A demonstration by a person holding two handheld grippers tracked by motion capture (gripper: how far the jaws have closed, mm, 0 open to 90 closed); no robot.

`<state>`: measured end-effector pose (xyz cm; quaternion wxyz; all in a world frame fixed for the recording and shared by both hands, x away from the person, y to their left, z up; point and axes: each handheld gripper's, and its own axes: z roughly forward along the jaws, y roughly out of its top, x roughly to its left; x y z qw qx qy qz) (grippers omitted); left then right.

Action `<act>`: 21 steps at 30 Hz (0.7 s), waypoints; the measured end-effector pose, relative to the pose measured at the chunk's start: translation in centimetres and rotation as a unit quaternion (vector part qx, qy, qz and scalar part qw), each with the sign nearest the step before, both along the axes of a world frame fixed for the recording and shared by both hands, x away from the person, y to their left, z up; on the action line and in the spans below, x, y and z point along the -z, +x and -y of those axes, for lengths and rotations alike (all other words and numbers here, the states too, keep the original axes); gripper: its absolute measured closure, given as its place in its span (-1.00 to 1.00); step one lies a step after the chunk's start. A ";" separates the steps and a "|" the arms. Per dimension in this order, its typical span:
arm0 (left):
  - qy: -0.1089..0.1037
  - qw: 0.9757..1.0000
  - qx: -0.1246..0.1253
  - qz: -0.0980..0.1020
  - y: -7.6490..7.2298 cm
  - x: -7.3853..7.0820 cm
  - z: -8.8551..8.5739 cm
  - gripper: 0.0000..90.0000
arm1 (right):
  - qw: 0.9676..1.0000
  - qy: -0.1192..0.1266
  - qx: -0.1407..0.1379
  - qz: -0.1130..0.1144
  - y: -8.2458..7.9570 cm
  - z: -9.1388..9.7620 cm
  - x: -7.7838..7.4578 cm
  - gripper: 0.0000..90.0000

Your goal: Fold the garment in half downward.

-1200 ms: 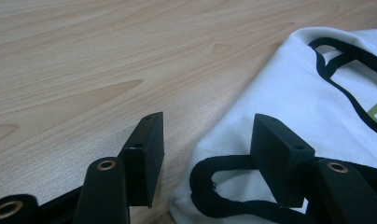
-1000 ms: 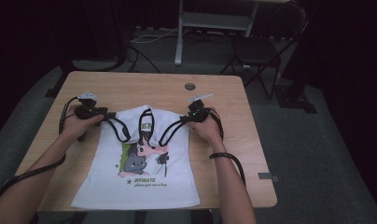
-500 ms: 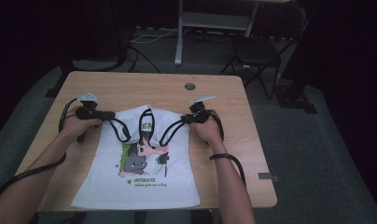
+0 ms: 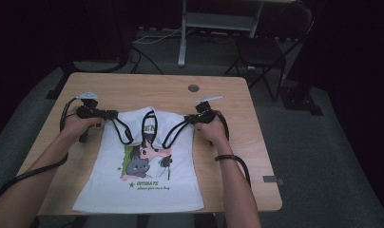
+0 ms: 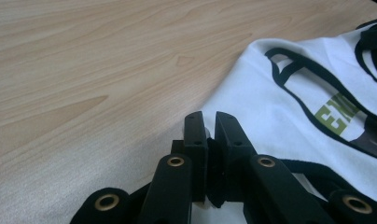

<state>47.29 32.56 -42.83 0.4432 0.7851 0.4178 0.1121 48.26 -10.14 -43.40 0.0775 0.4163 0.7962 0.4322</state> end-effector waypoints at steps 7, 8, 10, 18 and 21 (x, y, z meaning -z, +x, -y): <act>-0.008 1.000 -0.004 -0.002 0.0 -0.1 -0.1 0.86 | 1.000 0.001 -0.001 -0.003 0.0 0.1 -0.2 0.79; -0.007 1.000 -0.003 -0.003 0.0 -0.1 0.0 0.86 | 1.000 0.000 -0.001 -0.005 0.0 0.1 -0.2 0.79; -0.007 1.000 -0.002 -0.005 0.2 -0.2 0.1 0.86 | 1.000 0.000 0.000 -0.010 0.1 0.0 -0.1 0.79; -0.008 1.000 -0.008 0.001 1.8 -2.2 0.2 0.86 | 1.000 -0.004 0.014 -0.006 1.8 -0.1 -1.4 0.79; -0.027 0.999 -0.010 0.029 2.1 -4.4 0.3 0.86 | 0.999 0.015 0.019 0.021 2.2 -0.1 -3.0 0.79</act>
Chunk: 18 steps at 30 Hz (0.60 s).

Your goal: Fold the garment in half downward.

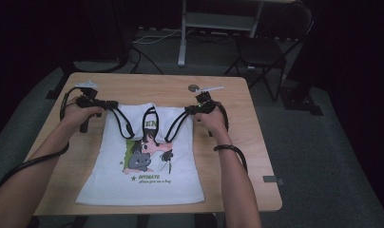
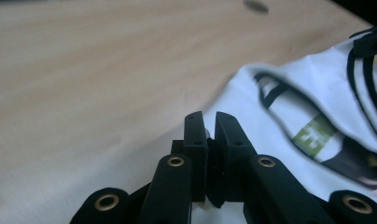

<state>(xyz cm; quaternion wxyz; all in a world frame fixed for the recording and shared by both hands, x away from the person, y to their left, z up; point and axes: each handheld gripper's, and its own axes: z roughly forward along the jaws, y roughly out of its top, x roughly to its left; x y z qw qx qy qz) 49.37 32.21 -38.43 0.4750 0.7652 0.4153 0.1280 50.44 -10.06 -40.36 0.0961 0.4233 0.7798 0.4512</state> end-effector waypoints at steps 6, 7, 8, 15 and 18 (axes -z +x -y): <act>-0.037 0.996 0.058 0.059 -3.4 -2.6 -0.4 0.86 | 0.987 0.099 -0.065 0.112 -3.0 1.2 -2.9 0.78; -0.042 0.995 0.067 0.060 -4.1 -2.4 -0.8 0.86 | 0.985 0.101 -0.079 0.118 -3.8 1.6 -2.9 0.78; -0.049 0.994 0.075 0.056 -4.8 -2.1 -1.1 0.86 | 0.983 0.094 -0.094 0.122 -4.5 2.0 -2.7 0.78; -0.033 0.992 0.111 0.055 -7.9 -0.6 -1.7 0.86 | 0.978 0.069 -0.150 0.126 -8.2 3.6 -1.2 0.79; -0.015 0.991 0.122 0.057 -8.5 -0.5 -1.3 0.86 | 0.979 0.053 -0.151 0.122 -8.6 3.6 -0.8 0.79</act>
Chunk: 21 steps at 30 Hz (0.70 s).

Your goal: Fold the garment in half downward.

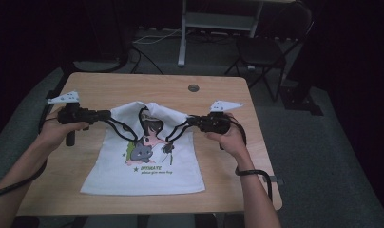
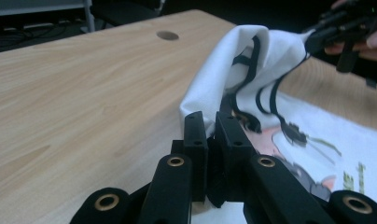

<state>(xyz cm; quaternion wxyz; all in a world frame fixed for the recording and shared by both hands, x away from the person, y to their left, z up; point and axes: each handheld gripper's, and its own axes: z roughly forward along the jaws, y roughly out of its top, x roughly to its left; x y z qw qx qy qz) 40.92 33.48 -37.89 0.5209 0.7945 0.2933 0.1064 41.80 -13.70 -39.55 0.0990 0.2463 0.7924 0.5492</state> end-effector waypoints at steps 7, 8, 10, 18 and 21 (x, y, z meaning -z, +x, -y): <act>0.041 0.999 0.002 0.009 -0.3 -0.1 0.4 0.86 | 1.000 -0.015 0.016 -0.001 0.0 0.2 0.2 0.79; 0.043 0.999 0.000 0.011 -0.4 -0.2 0.4 0.86 | 1.000 -0.017 0.019 -0.001 0.0 0.2 0.2 0.79; 0.047 0.999 -0.001 0.012 -0.3 -0.2 0.3 0.86 | 1.000 -0.017 0.021 -0.001 0.0 0.3 0.2 0.79; 0.052 0.998 -0.008 0.017 -0.5 -0.3 -0.5 0.87 | 0.999 -0.018 0.028 -0.003 -0.2 0.5 0.0 0.79; 0.052 0.998 -0.008 0.018 -0.7 -0.2 -0.4 0.87 | 0.999 -0.019 0.026 -0.002 -0.3 0.4 0.0 0.79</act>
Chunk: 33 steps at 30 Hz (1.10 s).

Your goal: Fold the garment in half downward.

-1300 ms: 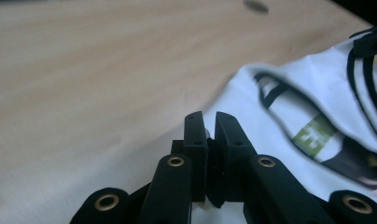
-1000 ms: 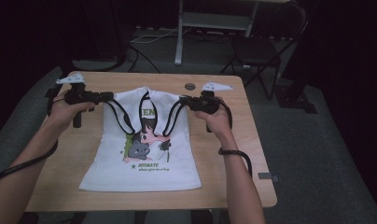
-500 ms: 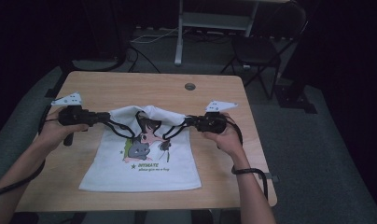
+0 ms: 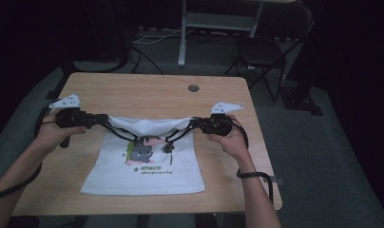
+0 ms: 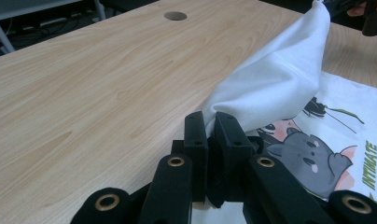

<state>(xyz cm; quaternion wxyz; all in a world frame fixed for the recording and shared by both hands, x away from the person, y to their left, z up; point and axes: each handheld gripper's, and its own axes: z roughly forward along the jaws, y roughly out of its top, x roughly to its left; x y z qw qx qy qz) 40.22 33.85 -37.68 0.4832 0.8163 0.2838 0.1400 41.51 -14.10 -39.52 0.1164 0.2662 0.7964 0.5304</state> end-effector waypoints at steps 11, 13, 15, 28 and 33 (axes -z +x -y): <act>0.006 1.000 0.001 0.016 -0.8 -0.1 0.1 0.87 | 1.000 0.000 -0.005 0.006 -0.7 -0.2 -0.1 0.79; 0.003 1.000 0.001 0.018 -1.0 -0.2 0.1 0.87 | 1.000 0.001 -0.006 0.009 -0.9 -0.2 -0.3 0.79; 0.004 1.000 0.001 0.022 -1.1 -0.3 0.0 0.87 | 1.000 0.002 -0.006 0.011 -1.2 -0.3 -0.4 0.79; 0.010 0.999 0.016 0.026 -2.9 0.3 -0.2 0.87 | 1.000 -0.009 -0.014 0.018 -2.4 -0.2 0.0 0.78; 0.010 1.000 0.014 0.024 -3.4 0.6 -0.4 0.87 | 1.000 -0.010 -0.017 0.019 -2.9 -0.3 0.3 0.78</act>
